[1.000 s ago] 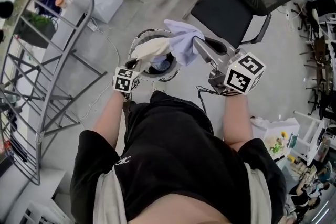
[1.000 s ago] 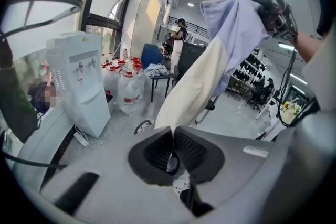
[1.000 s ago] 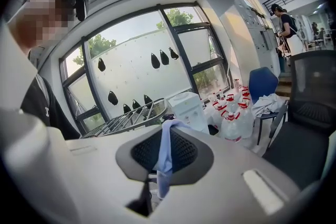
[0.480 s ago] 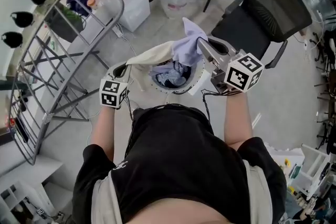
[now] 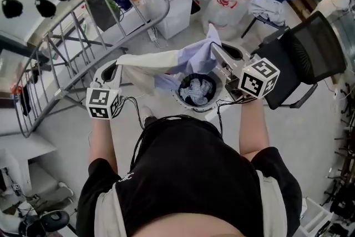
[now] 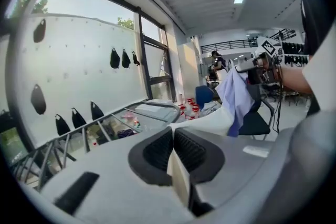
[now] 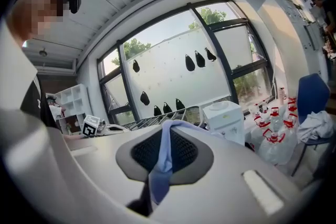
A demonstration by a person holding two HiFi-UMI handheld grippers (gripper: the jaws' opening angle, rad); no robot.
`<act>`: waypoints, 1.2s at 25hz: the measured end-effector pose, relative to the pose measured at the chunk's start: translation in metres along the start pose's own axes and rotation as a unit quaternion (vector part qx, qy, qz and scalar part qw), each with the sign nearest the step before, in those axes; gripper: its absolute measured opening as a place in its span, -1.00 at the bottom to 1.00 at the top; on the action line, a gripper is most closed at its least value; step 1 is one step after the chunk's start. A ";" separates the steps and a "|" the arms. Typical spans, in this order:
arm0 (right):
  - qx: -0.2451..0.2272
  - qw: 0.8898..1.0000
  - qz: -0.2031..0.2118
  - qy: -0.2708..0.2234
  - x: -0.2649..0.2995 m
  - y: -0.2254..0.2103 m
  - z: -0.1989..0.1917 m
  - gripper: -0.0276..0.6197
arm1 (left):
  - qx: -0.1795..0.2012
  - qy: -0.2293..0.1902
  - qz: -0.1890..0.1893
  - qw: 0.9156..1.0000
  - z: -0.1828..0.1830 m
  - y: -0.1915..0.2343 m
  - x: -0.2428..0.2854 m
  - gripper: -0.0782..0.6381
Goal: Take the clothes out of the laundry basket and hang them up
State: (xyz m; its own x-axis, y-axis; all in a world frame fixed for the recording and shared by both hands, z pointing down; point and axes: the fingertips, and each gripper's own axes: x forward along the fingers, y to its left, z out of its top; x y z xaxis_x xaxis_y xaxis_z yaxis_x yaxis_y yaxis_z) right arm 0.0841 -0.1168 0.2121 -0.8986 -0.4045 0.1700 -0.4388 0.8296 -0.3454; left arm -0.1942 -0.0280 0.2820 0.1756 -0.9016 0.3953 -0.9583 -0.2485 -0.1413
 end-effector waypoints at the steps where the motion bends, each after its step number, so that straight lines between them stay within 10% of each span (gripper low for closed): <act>1: -0.005 1.000 0.011 0.003 0.009 0.005 0.003 -0.84 | 0.000 -0.001 0.022 1.000 0.002 0.011 -0.012 -0.76; 21: -0.098 0.969 0.222 0.048 0.200 0.144 0.029 -0.84 | -0.012 0.021 0.318 0.948 -0.019 0.158 -0.241 -0.76; 30: -0.146 0.964 0.217 0.051 0.276 0.198 0.047 -0.84 | -0.003 0.032 0.396 0.918 -0.014 0.228 -0.317 -0.76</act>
State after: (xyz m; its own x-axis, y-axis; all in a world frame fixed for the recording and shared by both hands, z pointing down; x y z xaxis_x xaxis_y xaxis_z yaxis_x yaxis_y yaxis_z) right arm -0.2510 -0.0829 0.1471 -0.9862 0.0328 0.1622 0.0111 0.9911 -0.1329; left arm -0.4711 0.2059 0.1375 -0.5898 -0.7757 0.2246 -0.7813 0.4776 -0.4018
